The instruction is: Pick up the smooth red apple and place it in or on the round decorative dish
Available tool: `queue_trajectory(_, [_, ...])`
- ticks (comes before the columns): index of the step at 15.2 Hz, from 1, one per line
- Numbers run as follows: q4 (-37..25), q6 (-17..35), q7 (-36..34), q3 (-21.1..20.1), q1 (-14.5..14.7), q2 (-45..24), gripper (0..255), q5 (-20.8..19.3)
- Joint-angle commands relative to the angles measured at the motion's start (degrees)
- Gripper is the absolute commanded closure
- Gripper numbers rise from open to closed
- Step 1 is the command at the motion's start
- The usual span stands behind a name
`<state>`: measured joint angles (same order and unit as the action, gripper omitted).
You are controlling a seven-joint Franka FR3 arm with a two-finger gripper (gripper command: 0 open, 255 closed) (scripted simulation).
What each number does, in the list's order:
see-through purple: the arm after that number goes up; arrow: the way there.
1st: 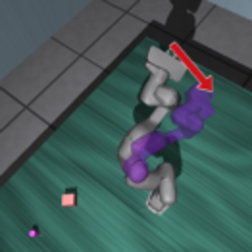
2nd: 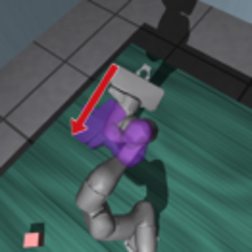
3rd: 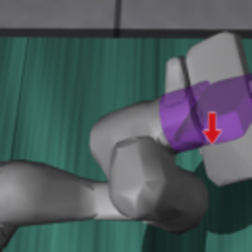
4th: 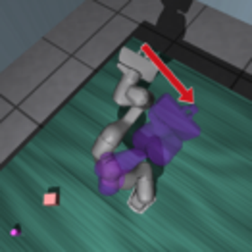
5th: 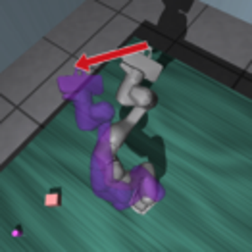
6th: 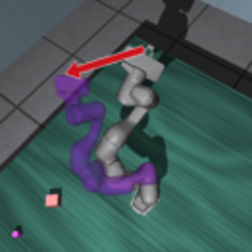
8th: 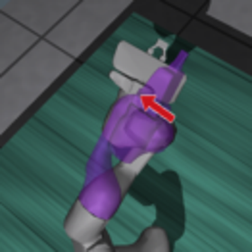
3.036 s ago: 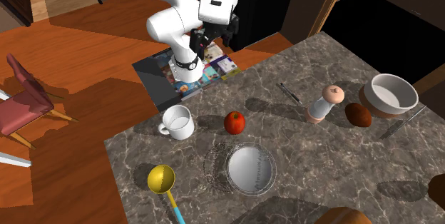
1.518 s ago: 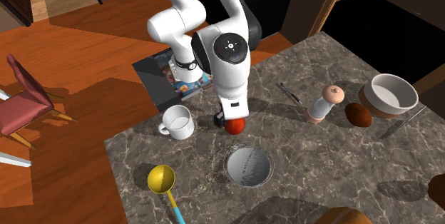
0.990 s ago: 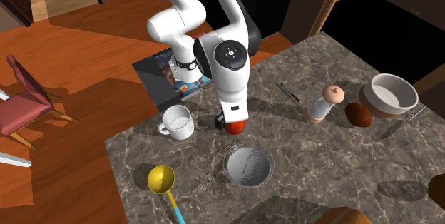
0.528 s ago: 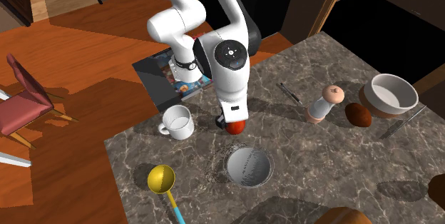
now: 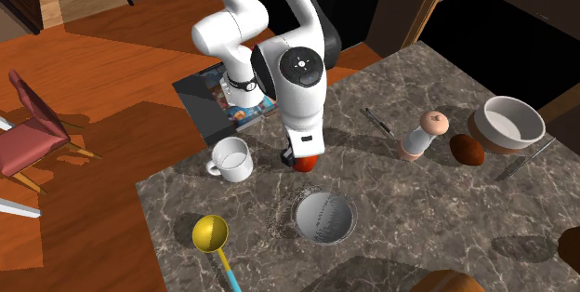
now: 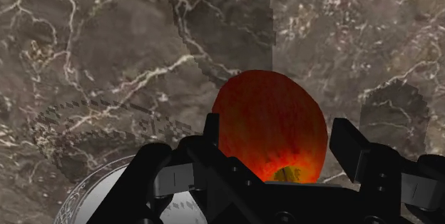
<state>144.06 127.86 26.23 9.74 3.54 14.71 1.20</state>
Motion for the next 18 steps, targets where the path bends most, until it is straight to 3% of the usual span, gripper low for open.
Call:
queue_trajectory(1, [-0.6,-1.6,-0.2,-0.1,-0.1,1.0,255,-0.2])
queue_trajectory(18, [-9.2,-15.7,-1.5,-0.8,-0.3,6.5,255,-1.0])
